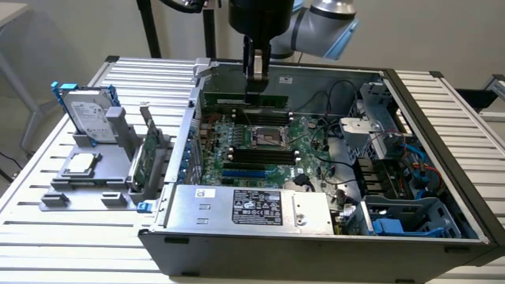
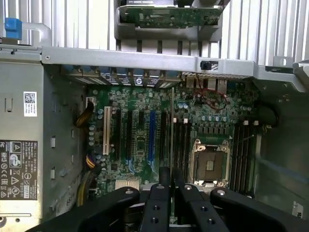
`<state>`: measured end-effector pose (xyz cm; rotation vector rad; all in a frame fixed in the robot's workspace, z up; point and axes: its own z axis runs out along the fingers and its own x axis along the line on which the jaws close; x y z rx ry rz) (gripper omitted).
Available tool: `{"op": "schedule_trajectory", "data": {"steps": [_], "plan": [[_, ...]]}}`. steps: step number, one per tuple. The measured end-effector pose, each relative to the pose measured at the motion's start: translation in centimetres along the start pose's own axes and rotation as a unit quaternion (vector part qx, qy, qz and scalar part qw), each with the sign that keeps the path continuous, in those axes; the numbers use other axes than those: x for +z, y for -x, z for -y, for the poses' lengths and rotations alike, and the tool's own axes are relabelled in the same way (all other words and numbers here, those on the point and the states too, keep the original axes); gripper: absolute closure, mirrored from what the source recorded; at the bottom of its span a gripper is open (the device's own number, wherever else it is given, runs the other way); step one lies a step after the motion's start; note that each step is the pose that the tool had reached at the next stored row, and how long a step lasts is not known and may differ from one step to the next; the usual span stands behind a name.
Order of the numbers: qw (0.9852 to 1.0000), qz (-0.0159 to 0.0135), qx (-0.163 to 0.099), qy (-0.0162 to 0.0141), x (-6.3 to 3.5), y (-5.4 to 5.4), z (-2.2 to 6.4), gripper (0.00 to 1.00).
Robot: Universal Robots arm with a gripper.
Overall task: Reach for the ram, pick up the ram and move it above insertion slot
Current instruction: 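Pick up the ram and move it above insertion slot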
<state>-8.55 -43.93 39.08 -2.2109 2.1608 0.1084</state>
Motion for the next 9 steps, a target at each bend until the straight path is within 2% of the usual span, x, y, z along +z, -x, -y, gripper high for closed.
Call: {"op": "schedule_trajectory", "data": {"steps": [9], "plan": [[1.0000, -0.0016, 0.000, 0.0001, 0.86, 3.5, 1.48, 0.86]]}}
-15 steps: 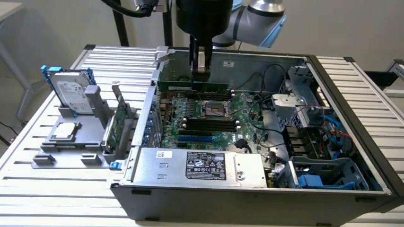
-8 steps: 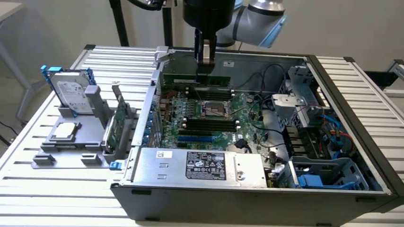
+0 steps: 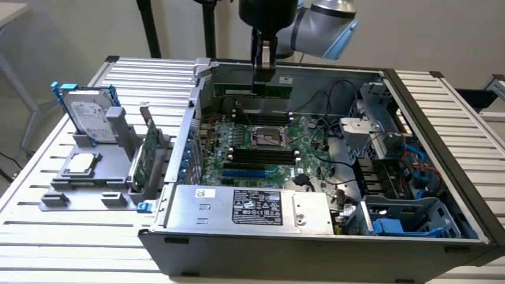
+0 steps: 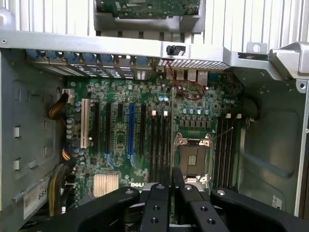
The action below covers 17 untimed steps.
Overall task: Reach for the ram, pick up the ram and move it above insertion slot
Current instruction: 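Pick up the ram and move it above insertion slot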
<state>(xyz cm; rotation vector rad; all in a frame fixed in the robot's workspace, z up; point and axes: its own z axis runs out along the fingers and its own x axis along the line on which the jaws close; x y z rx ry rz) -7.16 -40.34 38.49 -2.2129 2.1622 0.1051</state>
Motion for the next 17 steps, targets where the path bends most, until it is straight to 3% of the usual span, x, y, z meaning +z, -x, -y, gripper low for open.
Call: {"op": "schedule_trajectory", "data": {"steps": [10, 17], "plan": [[1.0000, -0.0005, 0.004, -0.0004, 0.60, 0.8, 2.75, 0.86], [1.0000, -0.0005, 0.006, -0.0005, 0.60, 0.8, 2.83, 0.86]]}}
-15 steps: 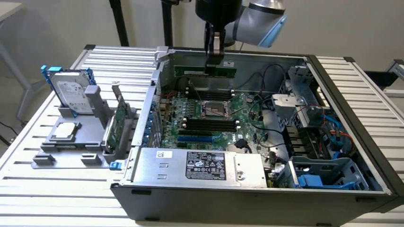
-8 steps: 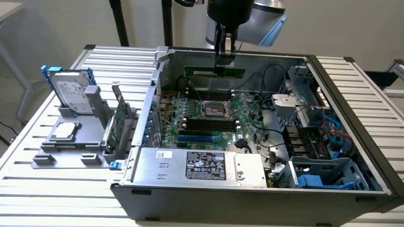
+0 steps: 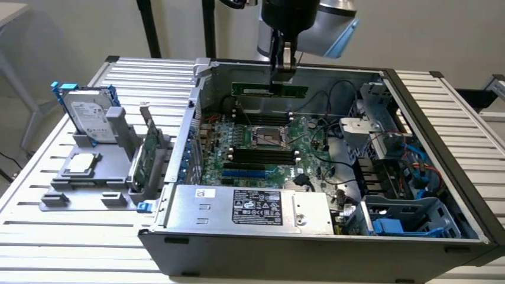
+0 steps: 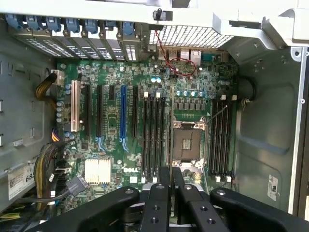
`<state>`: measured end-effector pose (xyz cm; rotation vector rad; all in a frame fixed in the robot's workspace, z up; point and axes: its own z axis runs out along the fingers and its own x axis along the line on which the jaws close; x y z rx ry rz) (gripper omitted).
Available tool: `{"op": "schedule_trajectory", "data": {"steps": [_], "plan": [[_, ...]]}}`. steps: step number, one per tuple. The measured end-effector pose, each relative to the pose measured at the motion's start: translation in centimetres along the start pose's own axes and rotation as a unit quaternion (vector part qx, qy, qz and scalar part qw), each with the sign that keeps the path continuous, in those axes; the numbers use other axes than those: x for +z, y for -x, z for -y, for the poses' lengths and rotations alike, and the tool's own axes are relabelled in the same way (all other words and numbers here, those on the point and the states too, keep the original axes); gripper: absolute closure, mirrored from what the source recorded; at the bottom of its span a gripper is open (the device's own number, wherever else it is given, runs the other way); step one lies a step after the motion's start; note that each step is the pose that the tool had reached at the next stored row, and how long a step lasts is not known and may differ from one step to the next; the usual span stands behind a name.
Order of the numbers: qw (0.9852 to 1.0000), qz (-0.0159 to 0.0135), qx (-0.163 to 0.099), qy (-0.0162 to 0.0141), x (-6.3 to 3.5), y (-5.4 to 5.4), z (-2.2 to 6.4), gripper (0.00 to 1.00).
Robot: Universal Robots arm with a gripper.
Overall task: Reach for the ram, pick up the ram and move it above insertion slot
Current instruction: 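Pick up the ram and move it above insertion slot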
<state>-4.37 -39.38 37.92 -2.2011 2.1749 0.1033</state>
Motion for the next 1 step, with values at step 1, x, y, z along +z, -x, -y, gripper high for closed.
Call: {"op": "schedule_trajectory", "data": {"steps": [1], "plan": [[1.0000, 0.0000, 0.000, 0.0000, 0.00, 0.00, 0.00, 0.86]]}}
